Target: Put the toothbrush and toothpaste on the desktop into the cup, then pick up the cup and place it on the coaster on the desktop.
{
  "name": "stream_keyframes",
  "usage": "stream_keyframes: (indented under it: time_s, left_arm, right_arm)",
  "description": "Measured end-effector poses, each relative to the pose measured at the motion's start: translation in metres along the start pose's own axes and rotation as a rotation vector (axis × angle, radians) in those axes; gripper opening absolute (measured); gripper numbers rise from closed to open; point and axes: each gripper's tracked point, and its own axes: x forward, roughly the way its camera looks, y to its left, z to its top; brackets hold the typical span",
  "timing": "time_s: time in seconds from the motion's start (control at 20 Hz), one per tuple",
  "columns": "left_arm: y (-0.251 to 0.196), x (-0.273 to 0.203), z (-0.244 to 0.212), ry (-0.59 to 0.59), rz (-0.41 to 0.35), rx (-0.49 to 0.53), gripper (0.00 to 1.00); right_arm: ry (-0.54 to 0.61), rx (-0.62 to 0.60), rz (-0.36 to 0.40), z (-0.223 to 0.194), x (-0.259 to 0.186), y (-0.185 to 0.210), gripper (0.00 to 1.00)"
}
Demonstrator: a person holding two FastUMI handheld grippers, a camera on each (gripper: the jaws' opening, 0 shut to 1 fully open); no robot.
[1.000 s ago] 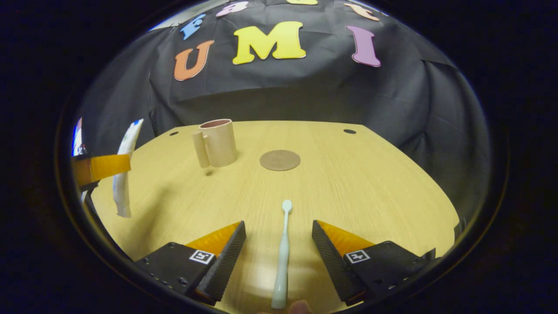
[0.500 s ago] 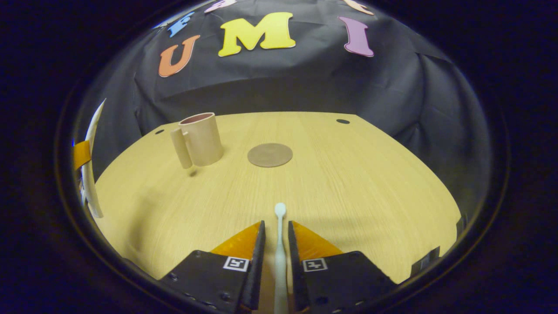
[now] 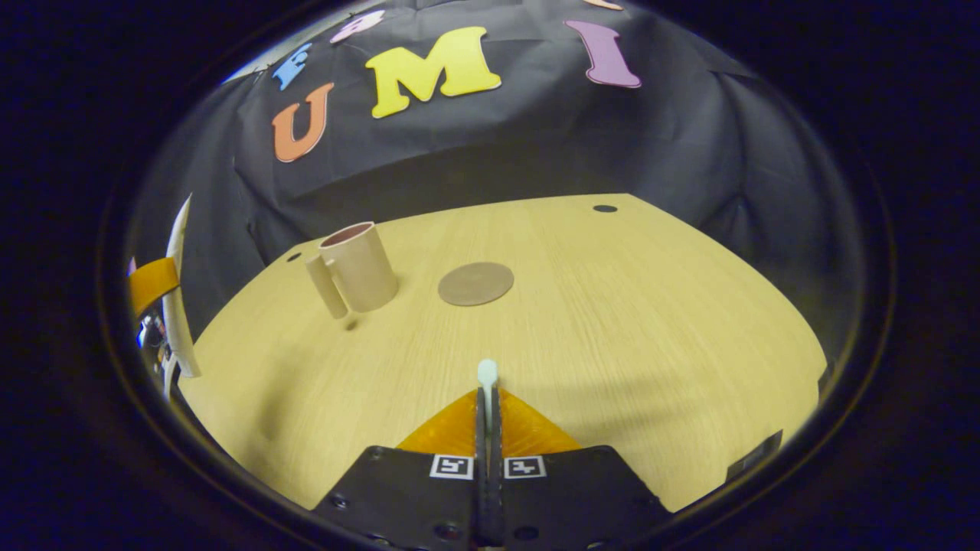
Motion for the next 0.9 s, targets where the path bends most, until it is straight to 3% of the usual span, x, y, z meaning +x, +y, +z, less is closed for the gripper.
stream_keyframes:
  time_s: [0.4, 0.9]
  left_arm:
    - [-0.016, 0.045, 0.036, -0.074, -0.038, -0.013, 0.40]
    - [-0.031, 0.131, 0.088, -0.193, -0.040, 0.014, 0.40]
  right_arm:
    - [-0.169, 0.027, 0.104, 0.053, -0.043, 0.000, 0.00]
    - [-0.229, 0.022, 0.162, 0.080, -0.063, -0.007, 0.00]
